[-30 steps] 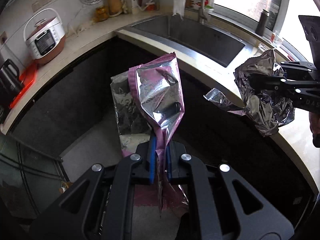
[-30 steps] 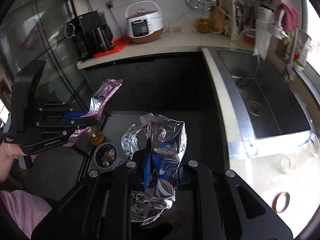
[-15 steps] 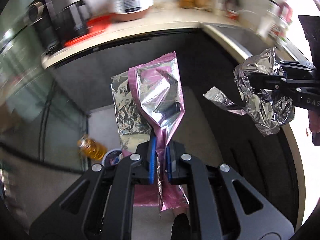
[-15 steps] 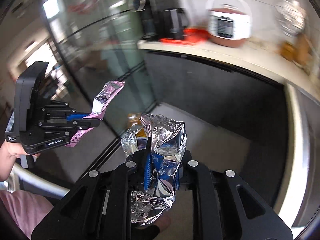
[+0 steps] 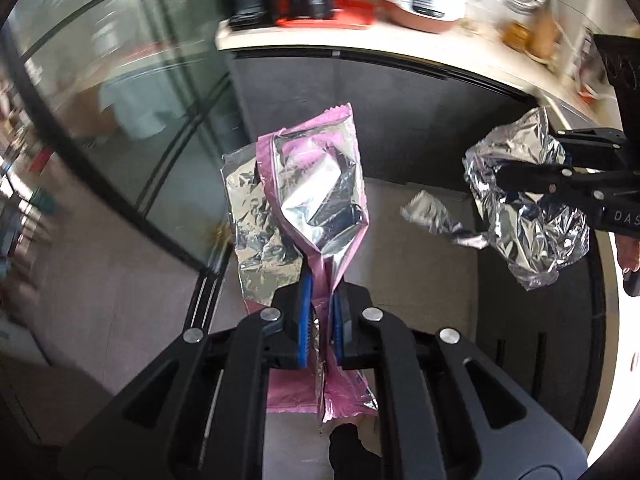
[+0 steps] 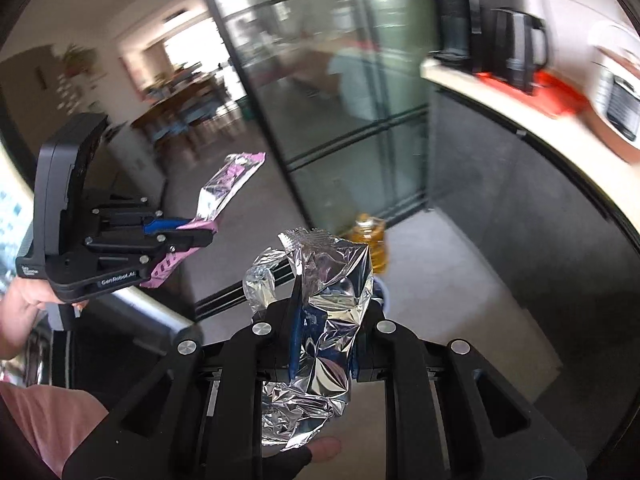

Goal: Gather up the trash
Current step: 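Carry the foil in the right gripper and wrapper in the left gripper to the trash bin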

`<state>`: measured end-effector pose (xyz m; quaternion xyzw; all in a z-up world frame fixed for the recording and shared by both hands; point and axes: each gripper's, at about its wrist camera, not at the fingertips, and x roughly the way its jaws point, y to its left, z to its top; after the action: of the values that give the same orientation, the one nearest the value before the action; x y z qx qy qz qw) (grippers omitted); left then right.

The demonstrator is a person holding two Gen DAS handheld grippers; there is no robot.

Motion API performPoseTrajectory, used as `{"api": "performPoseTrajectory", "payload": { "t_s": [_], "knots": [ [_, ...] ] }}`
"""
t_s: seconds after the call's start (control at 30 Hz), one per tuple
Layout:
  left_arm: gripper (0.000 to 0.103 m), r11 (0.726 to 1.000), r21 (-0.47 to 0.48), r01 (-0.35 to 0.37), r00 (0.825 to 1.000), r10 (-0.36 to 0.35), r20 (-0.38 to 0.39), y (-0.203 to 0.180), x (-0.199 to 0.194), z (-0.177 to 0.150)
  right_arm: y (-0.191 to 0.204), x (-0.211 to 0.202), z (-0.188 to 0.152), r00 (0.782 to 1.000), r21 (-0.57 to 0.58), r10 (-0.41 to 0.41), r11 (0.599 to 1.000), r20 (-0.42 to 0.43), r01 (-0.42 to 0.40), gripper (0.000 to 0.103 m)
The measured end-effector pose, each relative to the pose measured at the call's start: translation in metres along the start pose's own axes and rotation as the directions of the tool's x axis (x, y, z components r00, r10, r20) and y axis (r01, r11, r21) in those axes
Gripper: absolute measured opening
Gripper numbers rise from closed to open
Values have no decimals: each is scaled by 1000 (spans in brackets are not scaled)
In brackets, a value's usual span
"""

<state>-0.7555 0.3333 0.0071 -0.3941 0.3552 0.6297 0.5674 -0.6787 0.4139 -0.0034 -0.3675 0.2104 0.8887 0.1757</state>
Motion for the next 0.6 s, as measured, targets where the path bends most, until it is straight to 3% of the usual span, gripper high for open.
{"api": "performPoseTrajectory", "payload": {
  "t_s": [0.4, 0.6],
  "knots": [
    [7, 985, -154, -81, 996, 75, -44, 60, -2, -30, 38, 46, 34, 981, -133, 178, 973, -74, -187, 18],
    [7, 980, -180, -80, 996, 70, -60, 89, 15, -31, 53, 65, 37, 976, -146, 194, 967, -99, -207, 18]
  ]
}}
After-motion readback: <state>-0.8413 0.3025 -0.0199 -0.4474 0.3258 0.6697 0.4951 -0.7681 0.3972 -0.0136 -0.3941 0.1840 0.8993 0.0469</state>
